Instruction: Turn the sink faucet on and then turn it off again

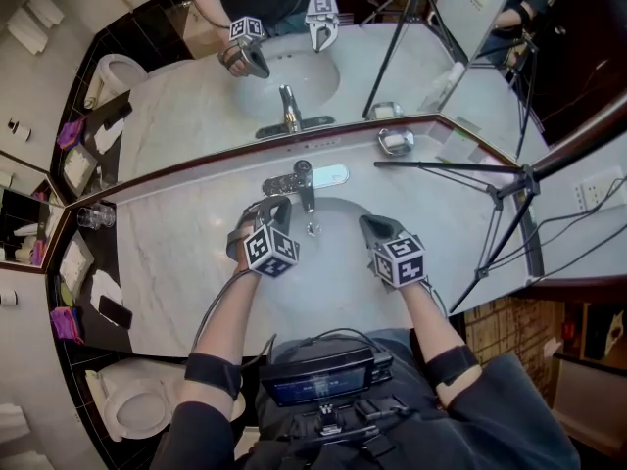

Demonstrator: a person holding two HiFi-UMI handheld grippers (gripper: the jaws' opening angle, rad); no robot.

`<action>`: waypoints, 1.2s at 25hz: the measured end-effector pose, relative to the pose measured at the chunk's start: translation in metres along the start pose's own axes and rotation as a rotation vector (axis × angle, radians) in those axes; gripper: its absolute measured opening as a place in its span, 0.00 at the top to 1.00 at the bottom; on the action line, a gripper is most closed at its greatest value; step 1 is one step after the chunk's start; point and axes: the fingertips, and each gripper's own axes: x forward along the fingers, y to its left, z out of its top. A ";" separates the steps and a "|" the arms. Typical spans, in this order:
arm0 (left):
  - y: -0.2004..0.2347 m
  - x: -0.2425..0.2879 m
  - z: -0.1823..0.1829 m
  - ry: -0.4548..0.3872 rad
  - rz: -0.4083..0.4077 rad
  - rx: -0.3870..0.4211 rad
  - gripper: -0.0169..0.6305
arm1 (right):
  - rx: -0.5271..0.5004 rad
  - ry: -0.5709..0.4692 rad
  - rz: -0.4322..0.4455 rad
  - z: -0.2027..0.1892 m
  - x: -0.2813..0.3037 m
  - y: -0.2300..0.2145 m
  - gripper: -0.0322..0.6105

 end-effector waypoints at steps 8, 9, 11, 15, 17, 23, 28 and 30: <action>0.004 -0.050 -0.010 -0.112 0.010 -0.496 0.97 | -0.027 -0.010 0.015 0.008 -0.001 0.009 0.92; 0.006 -0.057 -0.012 -0.125 0.011 -0.557 0.97 | -0.030 -0.010 0.017 0.008 -0.001 0.010 0.92; 0.008 -0.067 -0.025 -0.146 0.031 -0.676 0.97 | -0.036 -0.011 0.023 0.009 0.000 0.013 0.92; 0.001 -0.080 -0.054 -0.152 0.075 -0.824 0.97 | -0.046 -0.010 0.035 0.008 0.000 0.019 0.92; -0.002 -0.087 -0.058 -0.160 0.081 -0.863 0.97 | -0.049 -0.009 0.038 0.008 -0.001 0.021 0.92; -0.001 -0.096 -0.065 -0.166 0.121 -0.880 0.97 | -0.050 -0.006 0.040 0.005 -0.002 0.021 0.92; -0.001 -0.095 -0.065 -0.165 0.129 -0.874 0.97 | -0.050 -0.007 0.037 0.004 -0.002 0.022 0.92; -0.002 -0.094 -0.065 -0.162 0.123 -0.872 0.97 | -0.053 -0.007 0.037 0.004 -0.002 0.022 0.92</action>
